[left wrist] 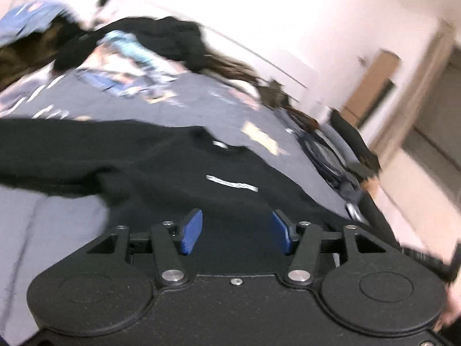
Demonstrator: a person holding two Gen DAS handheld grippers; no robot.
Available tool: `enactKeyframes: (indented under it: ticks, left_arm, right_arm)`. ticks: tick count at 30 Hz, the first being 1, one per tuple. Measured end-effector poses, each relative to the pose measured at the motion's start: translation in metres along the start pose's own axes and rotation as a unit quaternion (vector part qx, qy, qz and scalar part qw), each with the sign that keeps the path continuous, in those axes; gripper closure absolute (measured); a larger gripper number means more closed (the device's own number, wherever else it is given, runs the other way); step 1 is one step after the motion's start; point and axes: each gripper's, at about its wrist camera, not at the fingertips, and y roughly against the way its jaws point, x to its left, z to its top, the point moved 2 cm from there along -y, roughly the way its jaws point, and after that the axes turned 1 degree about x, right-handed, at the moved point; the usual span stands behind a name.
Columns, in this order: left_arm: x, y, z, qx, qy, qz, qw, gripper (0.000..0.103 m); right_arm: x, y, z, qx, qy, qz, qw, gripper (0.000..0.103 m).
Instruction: Fold clothes
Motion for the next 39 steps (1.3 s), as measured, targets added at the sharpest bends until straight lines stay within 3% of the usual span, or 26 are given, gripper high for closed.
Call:
enactKeyframes:
  ticks: [2,6,11,20,21,23,25,30,33,36,39]
  left_arm:
    - [-0.026,-0.002,-0.011,0.006,-0.029,-0.003,0.9995,0.046]
    - [-0.077,-0.005,-0.033,0.019,-0.085,-0.009,0.9962,0.046]
    - [-0.099,-0.008,-0.053,0.035,-0.099,0.000,0.9945,0.046]
    - [-0.130,-0.016,-0.073,0.052,-0.101,0.018,0.9934,0.046]
    - [-0.132,-0.015,-0.074,0.053,-0.102,0.020,0.9931,0.046]
    - [-0.134,-0.013,-0.075,0.051,-0.104,0.025,0.9929,0.046]
    - [-0.135,-0.013,-0.076,0.051,-0.104,0.029,0.9929,0.046]
    - [-0.137,-0.010,-0.080,0.050,-0.104,0.033,0.9928,0.046]
    - [-0.138,-0.008,-0.083,0.050,-0.104,0.035,0.9927,0.046]
    - [-0.135,-0.008,-0.087,0.055,-0.102,0.038,0.9925,0.046]
    - [-0.136,-0.012,-0.090,0.063,-0.105,0.038,0.9917,0.046]
  right_arm:
    - [-0.048,-0.004,0.011,-0.015,-0.015,-0.041,0.999,0.048]
    - [-0.122,-0.006,0.028,-0.035,0.014,-0.135,0.990,0.048]
    - [-0.190,-0.010,0.057,-0.063,0.015,-0.168,0.984,0.048]
    - [-0.204,-0.075,0.075,0.009,0.073,-0.147,0.986,0.048]
    - [-0.205,-0.078,0.076,0.016,0.066,-0.143,0.987,0.052]
    - [-0.208,-0.084,0.081,0.026,0.046,-0.128,0.990,0.088]
    - [-0.212,-0.079,0.088,0.020,0.013,-0.098,0.995,0.094]
    - [-0.223,-0.038,0.132,-0.074,-0.041,-0.088,0.993,0.097]
    - [-0.222,-0.027,0.163,-0.110,-0.036,-0.101,0.988,0.098]
    - [-0.214,-0.037,0.178,-0.109,0.013,-0.133,0.985,0.097]
    - [-0.213,-0.059,0.173,-0.055,0.061,-0.165,0.983,0.096]
